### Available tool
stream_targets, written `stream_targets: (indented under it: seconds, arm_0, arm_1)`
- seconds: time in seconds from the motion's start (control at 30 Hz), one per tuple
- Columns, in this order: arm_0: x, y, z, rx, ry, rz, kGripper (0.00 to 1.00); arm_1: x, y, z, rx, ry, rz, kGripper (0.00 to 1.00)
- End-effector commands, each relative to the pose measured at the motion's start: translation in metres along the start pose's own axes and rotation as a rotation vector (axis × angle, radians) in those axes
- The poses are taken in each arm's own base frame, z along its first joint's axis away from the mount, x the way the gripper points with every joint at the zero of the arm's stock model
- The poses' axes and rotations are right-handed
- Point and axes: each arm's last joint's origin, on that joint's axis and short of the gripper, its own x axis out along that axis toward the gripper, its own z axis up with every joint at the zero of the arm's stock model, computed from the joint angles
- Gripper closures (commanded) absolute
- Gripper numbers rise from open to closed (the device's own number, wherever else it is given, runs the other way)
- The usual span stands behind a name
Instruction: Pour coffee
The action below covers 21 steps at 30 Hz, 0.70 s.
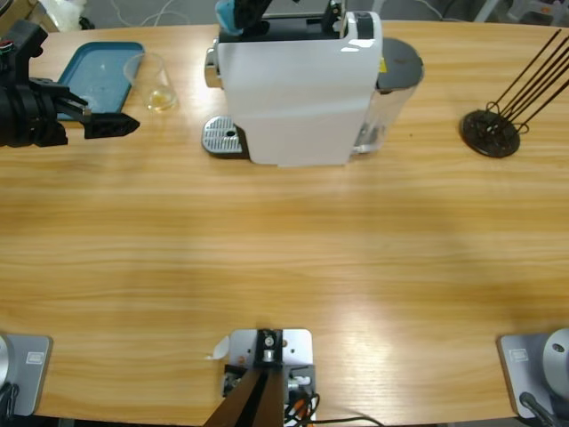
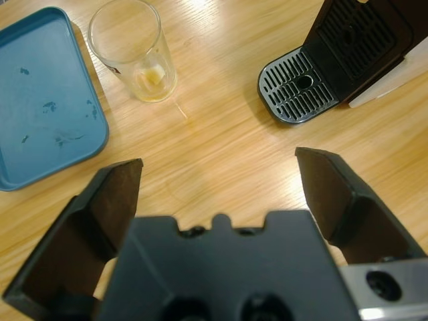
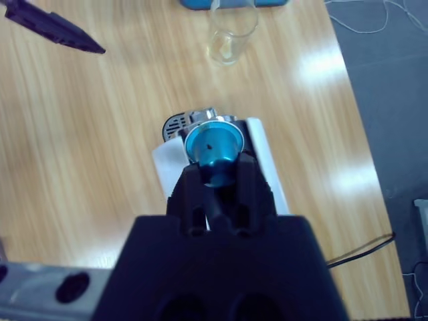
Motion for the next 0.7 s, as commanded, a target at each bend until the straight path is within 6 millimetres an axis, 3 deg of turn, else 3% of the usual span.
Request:
stream_targets:
  seconds: [0.03,0.7]
  arm_0:
    - [0.0126,-0.0007,-0.0128,0.014,0.059,-0.007,0.004]
    - [0.0112,-0.0004,-0.0138,0.014,0.055,-0.006,0.004]
  arm_1:
    - [0.0289,-0.0098,-0.01,0.014,0.069,0.004,1.0]
    - [0.0363,-0.006,-0.0191,0.019,0.107,0.03,1.0]
